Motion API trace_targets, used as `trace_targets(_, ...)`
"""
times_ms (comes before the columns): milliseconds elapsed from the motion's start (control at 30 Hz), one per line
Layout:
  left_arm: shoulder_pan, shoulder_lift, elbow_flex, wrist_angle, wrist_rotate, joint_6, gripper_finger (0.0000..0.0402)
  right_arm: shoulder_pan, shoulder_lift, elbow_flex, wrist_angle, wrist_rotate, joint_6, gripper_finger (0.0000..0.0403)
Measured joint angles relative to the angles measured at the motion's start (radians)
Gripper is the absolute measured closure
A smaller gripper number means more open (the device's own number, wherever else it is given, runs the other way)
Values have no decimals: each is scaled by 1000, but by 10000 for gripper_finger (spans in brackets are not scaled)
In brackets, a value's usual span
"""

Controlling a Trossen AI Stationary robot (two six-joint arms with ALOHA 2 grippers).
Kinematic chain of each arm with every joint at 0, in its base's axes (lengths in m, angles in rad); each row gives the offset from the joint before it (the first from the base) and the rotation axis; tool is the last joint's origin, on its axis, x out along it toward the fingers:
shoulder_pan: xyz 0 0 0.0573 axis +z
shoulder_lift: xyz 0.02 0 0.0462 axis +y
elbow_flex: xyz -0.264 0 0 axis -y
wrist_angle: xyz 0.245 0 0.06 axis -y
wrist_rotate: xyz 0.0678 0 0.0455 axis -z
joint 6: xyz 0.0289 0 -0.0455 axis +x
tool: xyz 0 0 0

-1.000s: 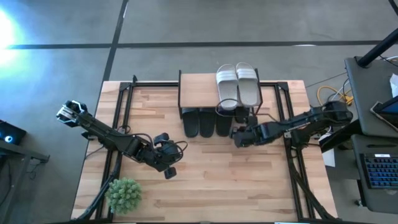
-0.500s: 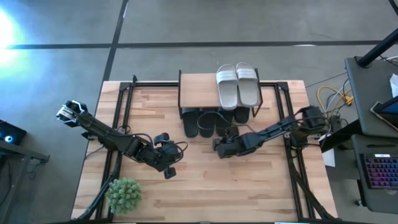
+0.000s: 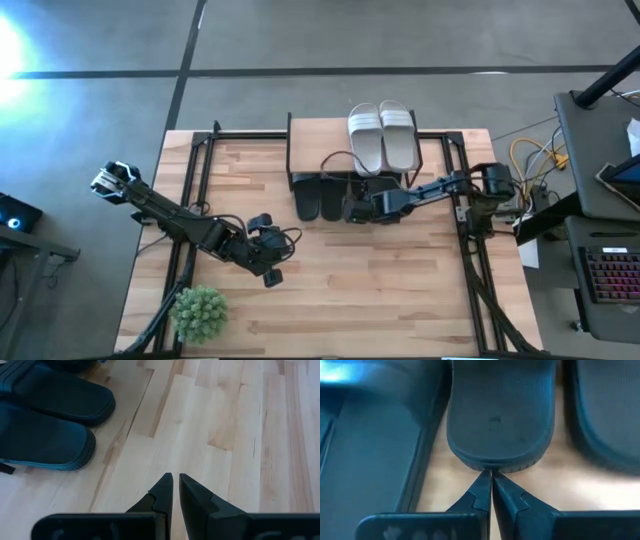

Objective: Pick and place slides into the shelf
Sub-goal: Adjust the black slides under the shelf

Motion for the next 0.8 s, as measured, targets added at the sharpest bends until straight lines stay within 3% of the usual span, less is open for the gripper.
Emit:
trace_targets(200,0,0,-2,-1,0,0,384,14,-2,48,10,-77,-113,394)
trace_targets(433,0,0,-13,-2,0,1,384,140,-2,109,10,-146,0,394)
trace_targets(533,0,0,-13,-2,0,1,384,162,4,150,25,-170,-23,394)
trace_targets(800,0,0,-14,-1,0,26,384,156,169,323,33,-225,-111,394)
